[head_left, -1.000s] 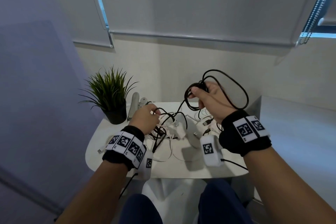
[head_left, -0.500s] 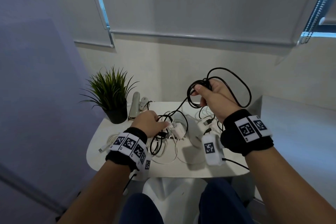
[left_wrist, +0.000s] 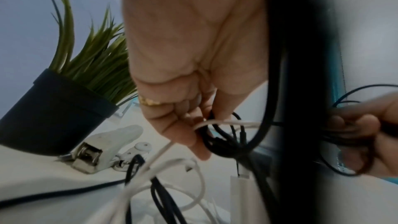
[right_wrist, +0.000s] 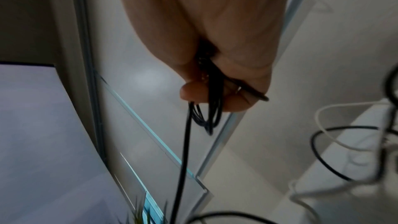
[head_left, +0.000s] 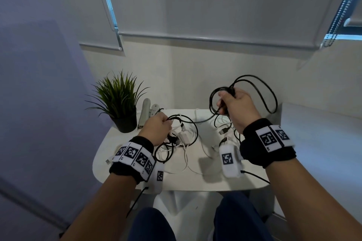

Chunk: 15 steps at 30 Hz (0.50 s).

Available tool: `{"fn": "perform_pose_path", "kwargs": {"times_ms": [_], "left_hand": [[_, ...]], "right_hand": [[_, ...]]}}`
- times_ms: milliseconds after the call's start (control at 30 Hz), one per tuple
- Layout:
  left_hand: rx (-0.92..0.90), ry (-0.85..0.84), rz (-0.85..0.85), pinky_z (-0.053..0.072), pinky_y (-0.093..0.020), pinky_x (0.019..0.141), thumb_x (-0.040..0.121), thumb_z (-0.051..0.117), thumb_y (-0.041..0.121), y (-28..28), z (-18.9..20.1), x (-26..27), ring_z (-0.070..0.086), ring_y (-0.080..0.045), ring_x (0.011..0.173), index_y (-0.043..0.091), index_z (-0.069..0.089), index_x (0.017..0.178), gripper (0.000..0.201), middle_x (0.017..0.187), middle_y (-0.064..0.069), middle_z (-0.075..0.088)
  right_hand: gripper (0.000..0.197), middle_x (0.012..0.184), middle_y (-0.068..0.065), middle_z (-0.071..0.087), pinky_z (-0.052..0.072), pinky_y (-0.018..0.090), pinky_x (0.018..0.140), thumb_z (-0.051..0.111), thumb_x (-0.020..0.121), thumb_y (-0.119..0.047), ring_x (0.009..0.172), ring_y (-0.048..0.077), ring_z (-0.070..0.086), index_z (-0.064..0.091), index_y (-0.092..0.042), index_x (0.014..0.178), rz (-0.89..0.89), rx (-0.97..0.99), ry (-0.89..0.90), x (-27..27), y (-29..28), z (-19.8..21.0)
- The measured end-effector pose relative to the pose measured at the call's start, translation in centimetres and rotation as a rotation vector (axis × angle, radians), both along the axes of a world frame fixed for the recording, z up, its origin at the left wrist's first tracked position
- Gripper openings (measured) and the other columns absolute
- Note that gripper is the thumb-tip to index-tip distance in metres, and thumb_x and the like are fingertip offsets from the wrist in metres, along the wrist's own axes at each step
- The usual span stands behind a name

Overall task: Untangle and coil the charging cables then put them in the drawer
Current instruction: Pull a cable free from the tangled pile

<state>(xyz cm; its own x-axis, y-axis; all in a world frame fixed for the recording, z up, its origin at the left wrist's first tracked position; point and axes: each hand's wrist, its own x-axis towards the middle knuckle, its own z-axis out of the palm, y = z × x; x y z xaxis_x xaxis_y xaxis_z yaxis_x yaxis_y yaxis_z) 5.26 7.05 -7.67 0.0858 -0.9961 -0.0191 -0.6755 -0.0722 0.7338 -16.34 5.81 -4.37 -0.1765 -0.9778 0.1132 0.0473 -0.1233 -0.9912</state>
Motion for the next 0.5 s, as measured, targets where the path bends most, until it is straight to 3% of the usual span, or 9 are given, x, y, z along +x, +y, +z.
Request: {"fn": "perform_pose_path", "kwargs": {"times_ms": [133,200,267,333,400,500], "left_hand": [[-0.077,-0.054,0.034,0.038,-0.026,0.067,0.094,0.054,0.023,0.3,0.2,0.0,0.048,-0.014,0.064,0.013,0.056,0.078,0.020,0.066,0.002,0.052],[-0.107,-0.039,0.029,0.039,-0.025,0.065,0.093,0.056,0.023,0.4,0.2,-0.1,0.047,-0.013,0.062,0.015,0.055,0.073,0.021,0.064,0.003,0.050],[-0.131,-0.006,0.022,0.040,-0.025,0.063,0.091,0.059,0.021,0.5,0.3,-0.2,0.047,-0.011,0.061,0.020,0.053,0.069,0.024,0.062,0.004,0.050],[-0.155,0.040,0.028,0.040,-0.023,0.062,0.090,0.061,0.018,0.6,0.4,-0.6,0.045,-0.010,0.057,0.021,0.051,0.066,0.026,0.059,0.005,0.048],[-0.181,0.070,0.036,0.041,-0.024,0.064,0.089,0.063,0.016,0.6,0.4,-1.0,0.045,-0.010,0.056,0.019,0.052,0.067,0.024,0.056,0.005,0.045],[-0.194,0.075,0.032,0.045,-0.027,0.074,0.087,0.064,0.015,0.8,0.5,-1.6,0.045,-0.011,0.057,0.014,0.056,0.072,0.018,0.055,0.005,0.044]], "right_hand": [[0.013,0.068,0.005,0.060,0.041,0.022,0.045,0.052,0.094,-0.015,0.040,0.010,0.048,0.058,-0.011,0.082,0.060,0.172,0.260,0.2,-0.4,-3.3],[0.012,0.068,0.004,0.063,0.042,0.026,0.051,0.052,0.090,-0.015,0.045,0.014,0.049,0.058,-0.010,0.081,0.066,0.222,0.394,0.2,-0.3,-4.2],[0.009,0.067,0.002,0.066,0.042,0.024,0.050,0.052,0.087,-0.012,0.044,0.013,0.050,0.059,-0.006,0.083,0.088,0.243,0.480,0.2,-0.1,-4.4],[0.006,0.067,0.002,0.065,0.039,0.020,0.045,0.051,0.086,-0.008,0.043,0.012,0.049,0.056,-0.007,0.082,0.125,0.249,0.481,0.6,0.2,-4.3],[0.009,0.067,0.001,0.061,0.040,0.022,0.049,0.054,0.088,-0.011,0.046,0.013,0.048,0.054,-0.011,0.078,0.169,0.248,0.459,1.1,0.4,-4.3],[0.027,0.061,-0.002,0.051,0.039,0.028,0.057,0.065,0.086,-0.031,0.051,0.013,0.043,0.052,-0.014,0.069,0.223,0.225,0.438,1.8,0.5,-4.3]]}}
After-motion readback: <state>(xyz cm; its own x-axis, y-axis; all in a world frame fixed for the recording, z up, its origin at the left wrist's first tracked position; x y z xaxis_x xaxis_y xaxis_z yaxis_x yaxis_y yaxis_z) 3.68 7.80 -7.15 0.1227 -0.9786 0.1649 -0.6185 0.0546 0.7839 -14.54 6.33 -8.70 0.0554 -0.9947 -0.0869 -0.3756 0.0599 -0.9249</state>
